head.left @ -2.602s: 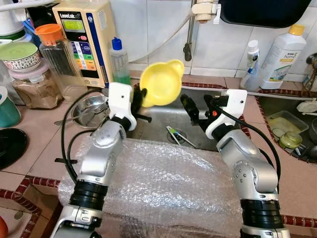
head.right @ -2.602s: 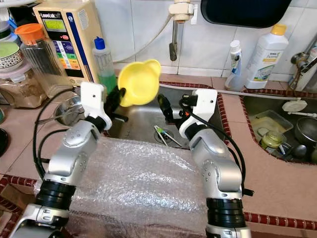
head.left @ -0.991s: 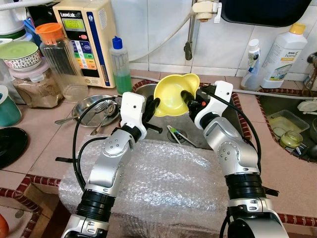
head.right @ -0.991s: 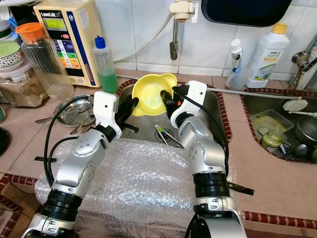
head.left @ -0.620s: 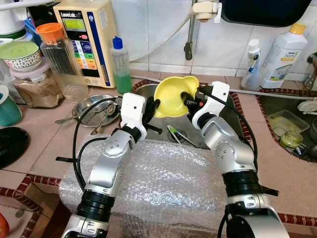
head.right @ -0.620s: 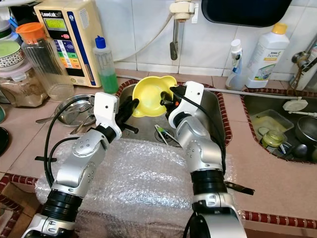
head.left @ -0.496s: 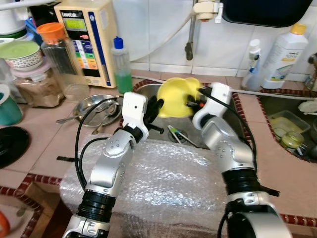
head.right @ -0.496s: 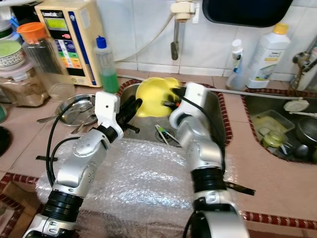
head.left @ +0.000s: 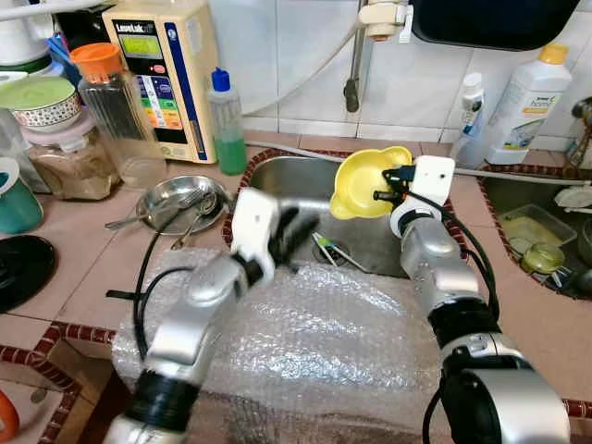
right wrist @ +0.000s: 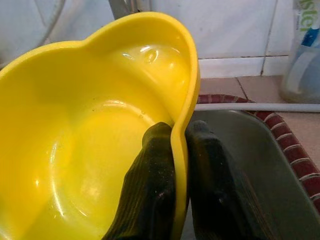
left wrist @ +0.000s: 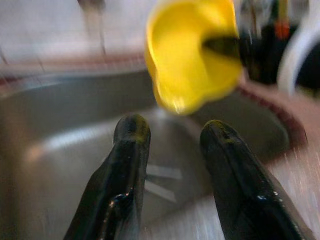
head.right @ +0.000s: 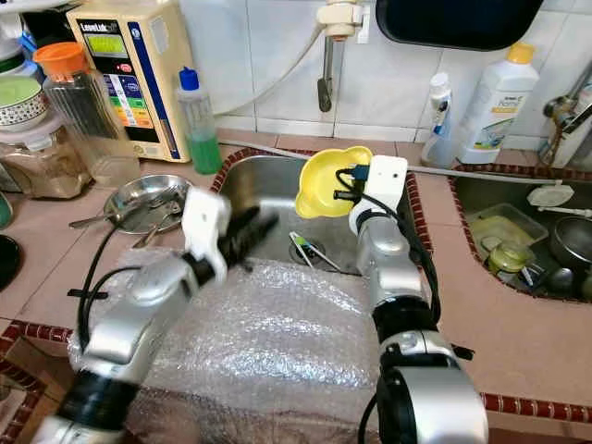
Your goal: Kitchen organization
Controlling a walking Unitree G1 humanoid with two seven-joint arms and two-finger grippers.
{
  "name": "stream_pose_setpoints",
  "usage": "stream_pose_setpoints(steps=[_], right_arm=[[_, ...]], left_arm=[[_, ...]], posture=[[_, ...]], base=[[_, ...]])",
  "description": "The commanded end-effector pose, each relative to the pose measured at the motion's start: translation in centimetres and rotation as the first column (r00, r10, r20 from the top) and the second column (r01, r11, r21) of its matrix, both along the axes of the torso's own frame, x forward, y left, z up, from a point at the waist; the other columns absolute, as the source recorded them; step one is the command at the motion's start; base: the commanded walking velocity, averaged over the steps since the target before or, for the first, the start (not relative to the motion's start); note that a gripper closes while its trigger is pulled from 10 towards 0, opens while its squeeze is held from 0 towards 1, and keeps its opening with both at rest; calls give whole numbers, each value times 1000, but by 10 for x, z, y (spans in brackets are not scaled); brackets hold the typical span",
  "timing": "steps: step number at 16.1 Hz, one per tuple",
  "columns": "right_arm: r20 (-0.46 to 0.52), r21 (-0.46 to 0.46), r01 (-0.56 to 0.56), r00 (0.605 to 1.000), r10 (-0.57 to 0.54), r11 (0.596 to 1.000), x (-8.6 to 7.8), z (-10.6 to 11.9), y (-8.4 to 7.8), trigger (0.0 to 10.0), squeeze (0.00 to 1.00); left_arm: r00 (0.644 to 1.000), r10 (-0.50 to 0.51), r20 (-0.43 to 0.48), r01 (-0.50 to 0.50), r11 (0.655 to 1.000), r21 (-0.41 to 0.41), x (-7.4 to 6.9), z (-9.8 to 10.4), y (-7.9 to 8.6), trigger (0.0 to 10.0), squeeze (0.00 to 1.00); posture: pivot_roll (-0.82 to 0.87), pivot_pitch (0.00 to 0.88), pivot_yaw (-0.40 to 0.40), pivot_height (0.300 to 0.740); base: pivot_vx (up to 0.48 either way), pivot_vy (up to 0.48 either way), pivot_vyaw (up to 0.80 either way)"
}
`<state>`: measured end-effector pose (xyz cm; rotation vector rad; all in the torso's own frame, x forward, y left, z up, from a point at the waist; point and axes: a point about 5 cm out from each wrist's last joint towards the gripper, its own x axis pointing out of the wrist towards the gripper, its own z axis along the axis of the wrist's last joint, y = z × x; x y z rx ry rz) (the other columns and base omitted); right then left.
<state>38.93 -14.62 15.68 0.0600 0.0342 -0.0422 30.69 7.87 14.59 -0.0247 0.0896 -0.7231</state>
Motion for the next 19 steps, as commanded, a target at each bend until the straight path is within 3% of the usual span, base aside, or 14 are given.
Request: stream_pose_setpoints(steps=[1, 3, 6, 9, 10, 11, 12, 15, 19], right_arm=[[29, -65, 0, 1000, 2, 998, 3, 6, 1, 0, 0], [52, -244, -19, 998, 33, 970, 2, 0, 6, 0, 0], [8, -423, -42, 999, 50, 905, -2, -19, 6, 0, 0], [-56, -413, -54, 998, 34, 909, -5, -32, 0, 0, 0], [-74, -395, -63, 997, 37, 917, -7, -36, -1, 2784, 275], [-82, -383, -73, 996, 45, 921, -7, -38, -1, 9020, 1000], [-93, -370, -87, 994, 56, 925, -9, -41, -3, 10000, 1000], [-106, -349, -108, 992, 75, 931, -12, -48, -4, 10000, 1000], [-109, -254, -100, 991, 74, 962, -17, -54, -12, 10000, 1000]], left_arm=[[998, -54, -27, 55, 998, 15, -6, -1, -5, 10000, 1000], [999, -42, -27, 43, 998, 38, -5, -2, -3, 10000, 1000], [999, -44, -29, 45, 997, 61, -5, 0, 2, 10000, 1000], [999, -36, -26, 38, 996, 77, -3, 2, 5, 10000, 1000], [999, -28, -25, 30, 996, 83, -2, 3, 7, 10000, 1000], [1000, -18, -23, 20, 996, 92, 0, 3, 10, 10000, 1000], [1000, -5, -20, 7, 994, 107, 2, 3, 12, 10000, 1000], [1000, 13, -14, -11, 992, 124, 5, 4, 15, 10000, 1000], [999, 36, -9, -34, 989, 144, 9, 5, 20, 10000, 1000]], posture=[[114, 0, 41, 740], [123, 0, 47, 740], [133, 0, 58, 740], [141, 0, 62, 740], [142, 0, 64, 740], [142, 0, 66, 740], [143, 0, 69, 740], [143, 0, 74, 740], [134, 0, 81, 740]], base=[[0, 0, 0], [0, 0, 0], [0, 0, 0], [0, 0, 0], [0, 0, 0], [0, 0, 0], [0, 0, 0], [0, 0, 0], [0, 0, 0]])
